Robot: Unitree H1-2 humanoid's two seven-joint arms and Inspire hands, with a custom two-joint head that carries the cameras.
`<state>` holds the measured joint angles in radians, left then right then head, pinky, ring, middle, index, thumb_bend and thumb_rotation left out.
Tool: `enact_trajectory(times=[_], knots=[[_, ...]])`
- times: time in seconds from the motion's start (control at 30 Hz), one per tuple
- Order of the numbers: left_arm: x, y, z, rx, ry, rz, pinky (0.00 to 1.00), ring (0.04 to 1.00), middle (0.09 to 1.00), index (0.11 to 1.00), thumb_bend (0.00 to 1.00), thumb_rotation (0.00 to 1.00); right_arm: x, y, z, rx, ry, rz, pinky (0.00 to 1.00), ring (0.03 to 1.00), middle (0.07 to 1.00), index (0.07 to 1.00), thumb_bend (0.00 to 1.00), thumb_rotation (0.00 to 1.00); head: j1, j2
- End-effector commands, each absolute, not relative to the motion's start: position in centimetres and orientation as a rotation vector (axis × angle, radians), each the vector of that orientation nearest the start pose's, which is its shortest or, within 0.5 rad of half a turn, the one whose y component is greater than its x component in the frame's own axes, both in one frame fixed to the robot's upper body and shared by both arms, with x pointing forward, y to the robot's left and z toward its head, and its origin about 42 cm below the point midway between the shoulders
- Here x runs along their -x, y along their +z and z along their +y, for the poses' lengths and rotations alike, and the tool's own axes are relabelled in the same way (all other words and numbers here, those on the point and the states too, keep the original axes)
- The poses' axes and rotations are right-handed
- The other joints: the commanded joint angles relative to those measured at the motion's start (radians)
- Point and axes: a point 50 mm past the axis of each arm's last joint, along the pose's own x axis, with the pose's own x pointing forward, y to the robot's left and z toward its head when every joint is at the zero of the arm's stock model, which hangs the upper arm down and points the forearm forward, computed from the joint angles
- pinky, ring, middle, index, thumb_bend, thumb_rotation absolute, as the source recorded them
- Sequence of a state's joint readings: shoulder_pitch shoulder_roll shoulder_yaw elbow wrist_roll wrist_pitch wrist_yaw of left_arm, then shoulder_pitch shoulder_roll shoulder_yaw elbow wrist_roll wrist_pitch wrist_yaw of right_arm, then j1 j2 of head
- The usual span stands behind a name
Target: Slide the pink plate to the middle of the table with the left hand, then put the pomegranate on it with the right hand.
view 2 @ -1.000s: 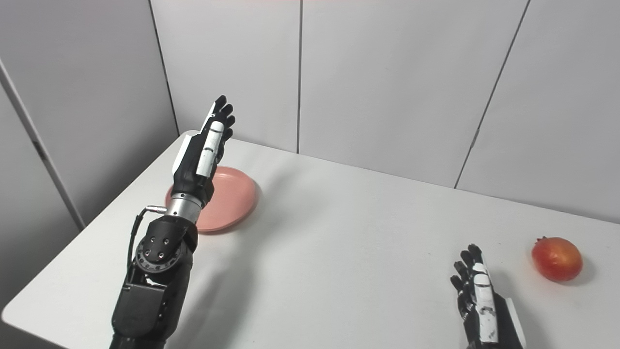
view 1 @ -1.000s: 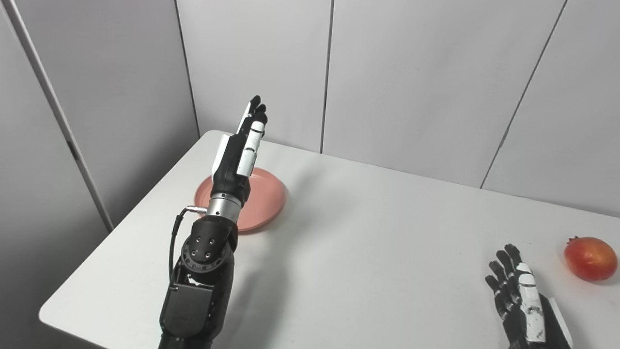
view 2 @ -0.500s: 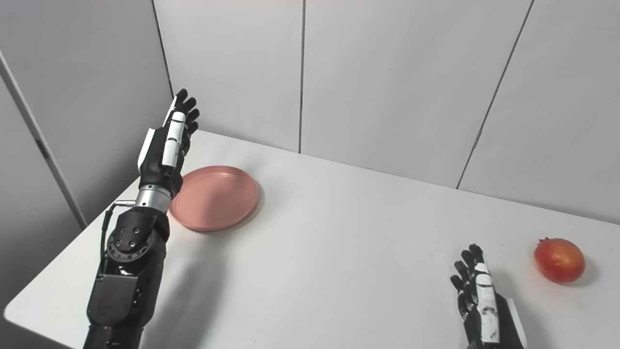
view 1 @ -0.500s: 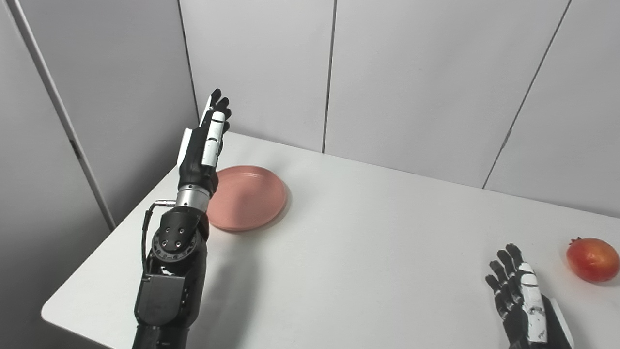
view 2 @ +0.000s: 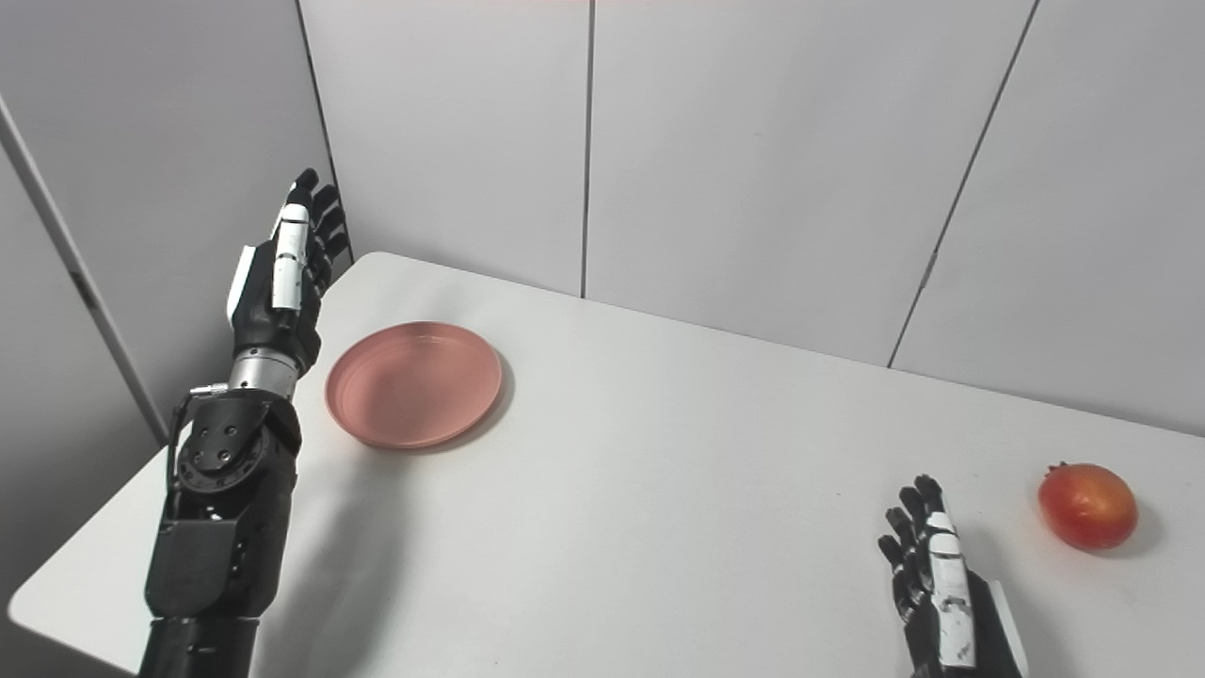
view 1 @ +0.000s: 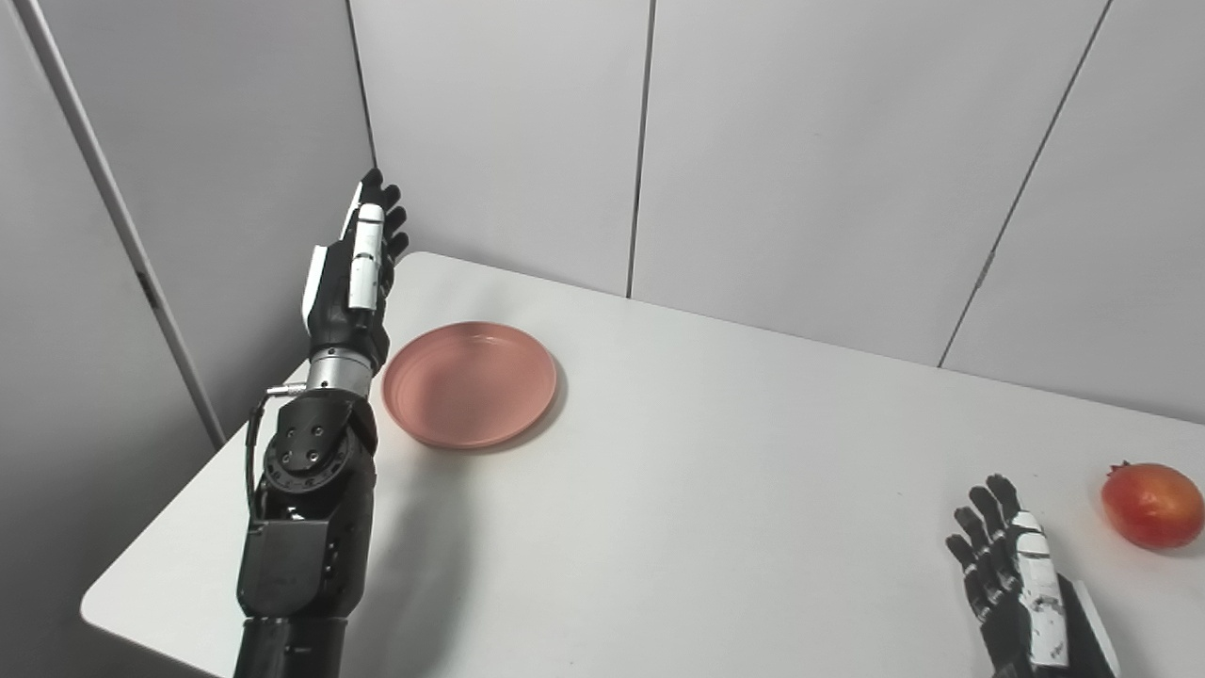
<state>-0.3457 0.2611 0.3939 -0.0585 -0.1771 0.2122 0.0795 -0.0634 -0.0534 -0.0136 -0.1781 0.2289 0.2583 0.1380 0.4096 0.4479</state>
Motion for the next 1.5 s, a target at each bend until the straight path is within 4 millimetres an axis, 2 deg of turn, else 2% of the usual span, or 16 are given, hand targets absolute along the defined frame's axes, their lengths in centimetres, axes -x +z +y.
enact_trajectory(times=[0.0,0.57,1.13,1.47], knots=[[-37.0,27.0,38.3,0.008,0.373,-0.364,0.97,0.969,0.972,0.960,0.38,1.00,-30.8,16.6,-21.2,-0.170,0.206,-0.069,1.00,1.000,1.000,1.000,0.09,1.00,-0.001,0.000],[-36.6,25.4,42.2,0.066,0.408,-0.306,1.00,0.992,0.985,0.966,0.38,1.00,-30.8,16.8,-21.2,-0.176,0.201,-0.061,1.00,1.000,1.000,1.000,0.09,1.00,0.000,0.002],[-36.8,23.0,43.5,0.148,0.427,-0.228,1.00,0.991,0.986,0.969,0.33,1.00,-30.8,16.7,-21.4,-0.167,0.208,-0.060,1.00,1.000,1.000,1.000,0.10,1.00,0.001,0.006],[-37.1,20.5,44.1,0.192,0.404,-0.160,1.00,0.995,0.987,0.980,0.34,1.00,-30.9,16.7,-21.4,-0.180,0.214,-0.067,1.00,1.000,1.000,1.000,0.09,1.00,0.000,0.010]])
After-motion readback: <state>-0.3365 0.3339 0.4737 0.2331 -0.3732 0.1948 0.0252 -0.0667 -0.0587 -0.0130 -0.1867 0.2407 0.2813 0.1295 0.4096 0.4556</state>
